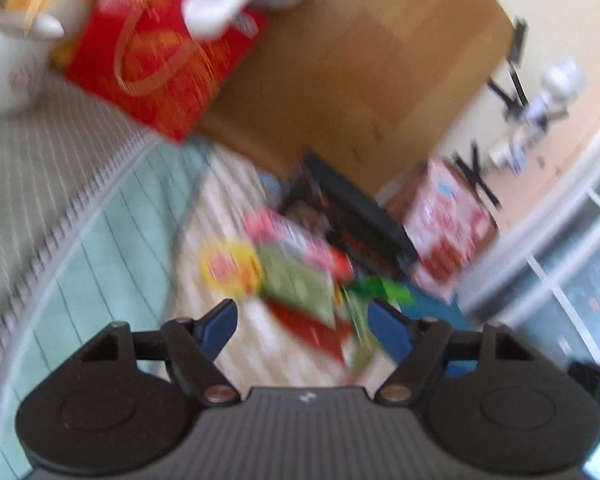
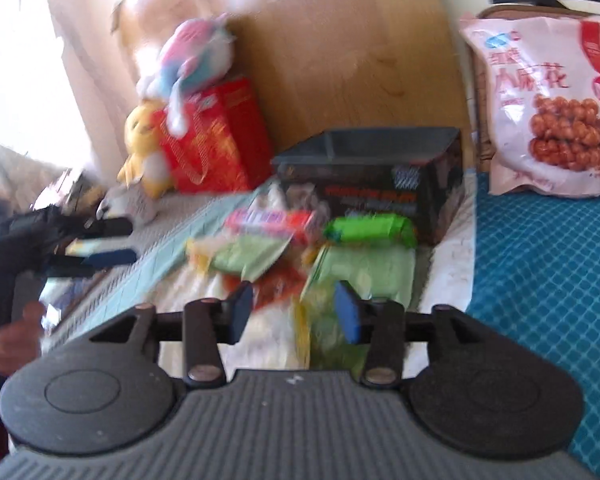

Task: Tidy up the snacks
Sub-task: 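Move the left gripper toward the clear bag of pastries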

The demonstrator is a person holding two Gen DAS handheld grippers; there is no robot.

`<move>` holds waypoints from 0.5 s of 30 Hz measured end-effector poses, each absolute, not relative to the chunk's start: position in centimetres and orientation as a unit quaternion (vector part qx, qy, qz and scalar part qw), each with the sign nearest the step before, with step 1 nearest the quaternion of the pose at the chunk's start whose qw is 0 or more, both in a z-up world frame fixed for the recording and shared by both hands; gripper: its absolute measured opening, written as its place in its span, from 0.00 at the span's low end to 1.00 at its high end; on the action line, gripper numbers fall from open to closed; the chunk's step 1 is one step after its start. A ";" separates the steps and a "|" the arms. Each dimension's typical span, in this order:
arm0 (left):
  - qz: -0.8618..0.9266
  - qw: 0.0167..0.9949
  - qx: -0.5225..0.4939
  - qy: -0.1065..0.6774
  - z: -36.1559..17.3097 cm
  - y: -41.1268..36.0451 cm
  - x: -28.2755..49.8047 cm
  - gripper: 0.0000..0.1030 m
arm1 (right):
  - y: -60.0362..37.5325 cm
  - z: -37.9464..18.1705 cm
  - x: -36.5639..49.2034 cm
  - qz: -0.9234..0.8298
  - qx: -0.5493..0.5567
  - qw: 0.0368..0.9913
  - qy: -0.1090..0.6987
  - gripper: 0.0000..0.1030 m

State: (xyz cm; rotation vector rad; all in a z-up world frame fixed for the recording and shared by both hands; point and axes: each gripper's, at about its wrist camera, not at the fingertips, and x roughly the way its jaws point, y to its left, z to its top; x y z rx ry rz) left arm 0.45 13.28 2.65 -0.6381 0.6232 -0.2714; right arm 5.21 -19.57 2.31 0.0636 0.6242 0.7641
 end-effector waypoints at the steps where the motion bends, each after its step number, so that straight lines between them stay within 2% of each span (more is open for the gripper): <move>1: -0.144 0.888 -0.302 0.314 2.2 12.6 0.2 0.71 | -19.8 2.2 5.1 0.376 0.013 0.875 0.303 0.62; 2: -0.157 0.883 -0.297 0.327 1.7 11.8 -0.1 0.71 | -19.8 2.0 4.6 0.383 -0.005 0.873 0.304 0.64; 7: -0.232 0.848 -0.301 0.371 0.0 8.7 -1.0 0.71 | -19.8 1.1 4.4 0.415 -0.055 0.857 0.300 0.82; 10: -0.236 0.844 -0.294 0.382 -0.8 7.5 -1.1 0.71 | -19.3 0.0 4.5 0.436 -0.058 0.836 0.329 0.85; 15: -0.209 0.844 -0.309 0.385 -0.9 8.5 -0.6 0.68 | -18.2 0.5 2.0 0.516 -0.049 0.789 0.331 0.83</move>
